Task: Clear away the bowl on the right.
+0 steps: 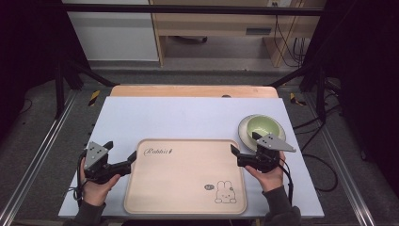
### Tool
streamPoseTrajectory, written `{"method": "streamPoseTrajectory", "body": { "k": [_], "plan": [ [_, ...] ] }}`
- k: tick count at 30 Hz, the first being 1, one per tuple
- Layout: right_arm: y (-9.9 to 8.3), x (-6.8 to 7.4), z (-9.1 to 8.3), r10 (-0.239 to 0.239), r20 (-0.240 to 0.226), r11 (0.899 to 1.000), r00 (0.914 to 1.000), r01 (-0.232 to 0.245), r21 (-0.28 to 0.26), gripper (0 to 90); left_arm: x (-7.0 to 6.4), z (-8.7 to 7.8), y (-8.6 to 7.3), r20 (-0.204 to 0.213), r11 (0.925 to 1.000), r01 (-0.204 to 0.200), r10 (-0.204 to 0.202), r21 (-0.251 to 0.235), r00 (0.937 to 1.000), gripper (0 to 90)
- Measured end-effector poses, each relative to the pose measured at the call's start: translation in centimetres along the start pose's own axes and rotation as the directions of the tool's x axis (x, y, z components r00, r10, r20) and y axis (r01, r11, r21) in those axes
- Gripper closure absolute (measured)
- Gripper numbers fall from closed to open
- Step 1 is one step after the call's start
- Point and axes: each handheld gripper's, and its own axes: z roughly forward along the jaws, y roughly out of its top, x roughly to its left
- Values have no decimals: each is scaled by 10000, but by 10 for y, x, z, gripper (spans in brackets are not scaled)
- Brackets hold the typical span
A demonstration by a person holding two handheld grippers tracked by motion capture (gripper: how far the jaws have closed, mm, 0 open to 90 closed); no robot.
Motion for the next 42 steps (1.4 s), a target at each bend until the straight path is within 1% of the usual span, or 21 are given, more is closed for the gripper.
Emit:
{"method": "streamPoseTrajectory", "body": {
  "k": [3, 8, 15, 23, 24, 26, 32, 39, 42],
  "plan": [
    [-1, -1, 0, 21, 9, 10000, 10000, -21, 93, 98, -1, 0, 0, 14, 10000, 13, -13, -8, 10000, 94],
    [-1, -3, -3, 101, 98, 9999, 9999, -102, 61, 98, 0, 1, -2, 54, 9999, 8, -9, 110, 10000, 99],
    [0, -7, -7, 229, 191, 9997, 9996, -229, -2, 100, -1, 2, -2, 100, 9999, 30, -31, 156, 9999, 108],
    [1, -13, -12, 348, 414, 9994, 9985, -346, -63, 103, -1, 2, -3, 2, 9998, 33, -33, 201, 10000, 108],
    [1, -14, -13, 372, 494, 9993, 9981, -370, -46, 104, 0, 3, -3, 109, 9999, 74, -76, 150, 9999, 108],
    [1, -15, -14, 357, 536, 9994, 9979, -356, -24, 103, -1, 3, -2, 167, 9999, 92, -94, 114, 9998, 109],
    [3, -17, -16, 391, 640, 9992, 9972, -389, -29, 104, -1, 2, -3, 183, 9999, 103, -105, 76, 9998, 110],
    [4, -21, -18, 435, 852, 9990, 9954, -437, 8, 105, -2, 2, -4, 179, 9999, -6, 3, 151, 9998, 109],
    [4, -23, -18, 522, 942, 9985, 9942, -532, 88, 105, -3, 3, -4, 209, 9999, -35, 32, 167, 9998, 109]
  ]
}}
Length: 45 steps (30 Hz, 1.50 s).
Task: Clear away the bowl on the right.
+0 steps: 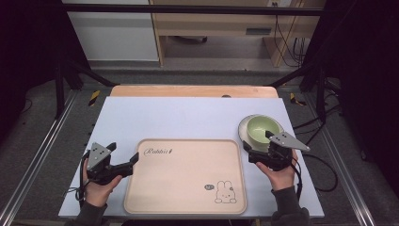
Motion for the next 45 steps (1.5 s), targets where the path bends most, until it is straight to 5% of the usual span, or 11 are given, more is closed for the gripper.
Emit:
{"method": "streamPoseTrajectory", "body": {
  "k": [45],
  "plan": [
    [1, -31, 8, 553, 965, 9963, 9938, -613, 597, 116, 0, 3, -1, 144, 10000, 64, -64, 50, 9999, 111]
  ]
}}
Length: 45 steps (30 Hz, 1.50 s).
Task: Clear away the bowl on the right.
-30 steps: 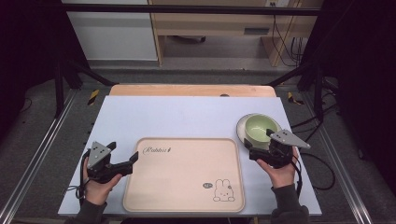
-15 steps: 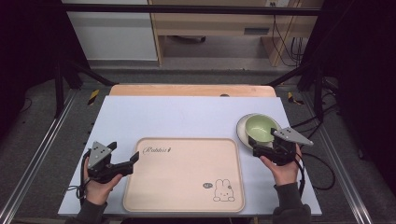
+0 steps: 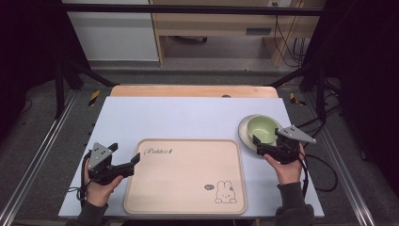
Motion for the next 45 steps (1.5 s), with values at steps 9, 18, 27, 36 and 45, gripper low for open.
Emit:
{"method": "streamPoseTrajectory", "body": {
  "k": [9, 18, 27, 36, 45],
  "plan": [
    [1, -6, 6, 6, 147, 9996, 9999, -10, 267, 122, 1, -1, 0, -16, 10000, -6, 6, -14, 10000, 112],
    [2, -16, 12, 144, 488, 9987, 9987, -168, 490, 147, 1, 0, 0, -10, 10000, -15, 15, -1, 10000, 113],
    [3, -24, 17, 308, 599, 9964, 9977, -353, 768, 158, 0, 0, 0, 5, 10000, -15, 15, -1, 10000, 113],
    [3, -34, 25, 460, 910, 9936, 9948, -550, 989, 182, 0, 0, 0, -8, 10000, -34, 34, 15, 10000, 113],
    [4, -42, 34, 415, 1198, 9911, 9919, -561, 1210, 224, 1, 0, -1, -20, 10000, -50, 50, -10, 10000, 113]
  ]
}}
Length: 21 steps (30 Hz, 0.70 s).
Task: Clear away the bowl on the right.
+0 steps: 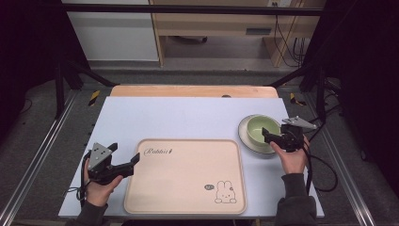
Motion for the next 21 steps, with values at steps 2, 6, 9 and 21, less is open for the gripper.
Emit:
{"method": "streamPoseTrajectory", "body": {
  "k": [2, 6, 9, 21],
  "plan": [
    [1, -1, 1, 152, -69, 9998, 9999, -151, 95, 234, 0, 0, 0, -4, 10000, 7, -7, 4, 10000, 113],
    [3, -4, 2, 223, -50, 9996, 9997, -222, 179, 246, 1, 1, -1, -16, 10000, 11, -11, 17, 10000, 113],
    [3, -8, 5, 314, 125, 9991, 9994, -317, 267, 251, 0, 1, -1, -18, 10000, -4, 4, 27, 10000, 113],
    [2, -17, 18, 456, 473, 9970, 9978, -485, 611, 271, -1, 2, -1, 6, 10000, -23, 23, 64, 10000, 113]
  ]
}}
